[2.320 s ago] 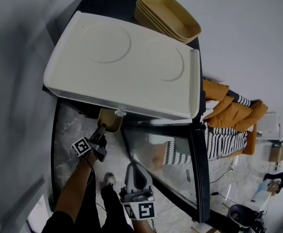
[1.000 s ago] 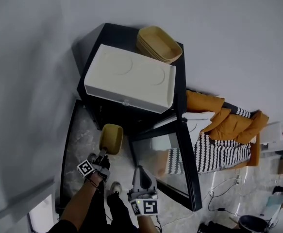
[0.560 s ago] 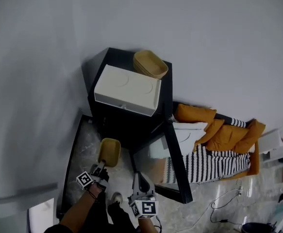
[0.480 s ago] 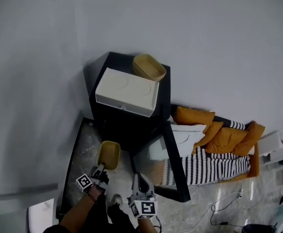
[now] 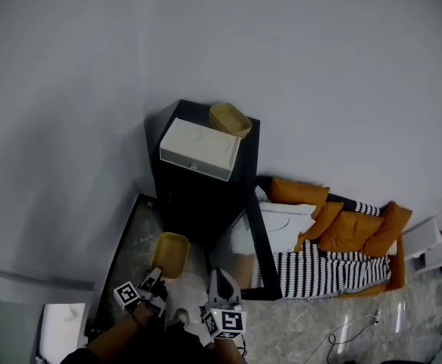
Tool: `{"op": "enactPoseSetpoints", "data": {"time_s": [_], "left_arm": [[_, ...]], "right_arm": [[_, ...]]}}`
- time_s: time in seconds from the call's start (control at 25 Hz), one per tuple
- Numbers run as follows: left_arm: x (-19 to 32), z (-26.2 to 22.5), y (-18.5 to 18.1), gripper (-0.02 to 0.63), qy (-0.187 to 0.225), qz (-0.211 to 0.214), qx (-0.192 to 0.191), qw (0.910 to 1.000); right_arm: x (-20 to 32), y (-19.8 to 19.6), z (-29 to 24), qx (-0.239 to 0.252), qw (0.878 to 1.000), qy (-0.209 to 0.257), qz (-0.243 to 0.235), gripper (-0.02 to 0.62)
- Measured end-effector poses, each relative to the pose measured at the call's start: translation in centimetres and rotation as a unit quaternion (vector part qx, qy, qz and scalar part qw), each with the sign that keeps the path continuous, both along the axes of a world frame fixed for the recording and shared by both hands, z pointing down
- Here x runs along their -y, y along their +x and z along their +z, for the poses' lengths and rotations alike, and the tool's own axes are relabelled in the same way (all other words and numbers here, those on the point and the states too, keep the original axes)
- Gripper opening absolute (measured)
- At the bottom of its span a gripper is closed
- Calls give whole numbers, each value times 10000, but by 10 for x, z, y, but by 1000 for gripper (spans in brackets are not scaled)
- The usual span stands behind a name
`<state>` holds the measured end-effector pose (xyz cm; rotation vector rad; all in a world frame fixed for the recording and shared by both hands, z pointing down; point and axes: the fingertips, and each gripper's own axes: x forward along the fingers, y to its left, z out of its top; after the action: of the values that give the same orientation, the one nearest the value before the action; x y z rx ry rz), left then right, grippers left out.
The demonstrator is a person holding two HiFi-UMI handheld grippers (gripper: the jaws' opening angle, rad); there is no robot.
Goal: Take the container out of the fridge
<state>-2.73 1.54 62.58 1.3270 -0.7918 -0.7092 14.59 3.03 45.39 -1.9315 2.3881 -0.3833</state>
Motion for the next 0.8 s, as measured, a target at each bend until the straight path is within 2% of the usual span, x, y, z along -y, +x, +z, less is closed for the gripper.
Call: {"op": "enactPoseSetpoints", "data": {"time_s": [0.2, 0.36, 0.64, 0.8], "left_arm": [[-16, -44, -12, 213, 136, -159, 46, 9998], [-22, -72, -31, 213, 200, -355, 125, 9991], [-19, -132, -47, 213, 555, -296, -7, 9980], [-20, -155, -59, 213, 606, -236, -14, 9979]], "right_arm": [[-15, 0, -18, -22, 9999, 108, -102, 0], [-22, -4, -18, 34, 9999, 24, -108, 0], [-26, -23, -26, -117, 9998, -82, -153, 0], [-33, -38, -36, -170, 9997, -145, -119, 0]]}}
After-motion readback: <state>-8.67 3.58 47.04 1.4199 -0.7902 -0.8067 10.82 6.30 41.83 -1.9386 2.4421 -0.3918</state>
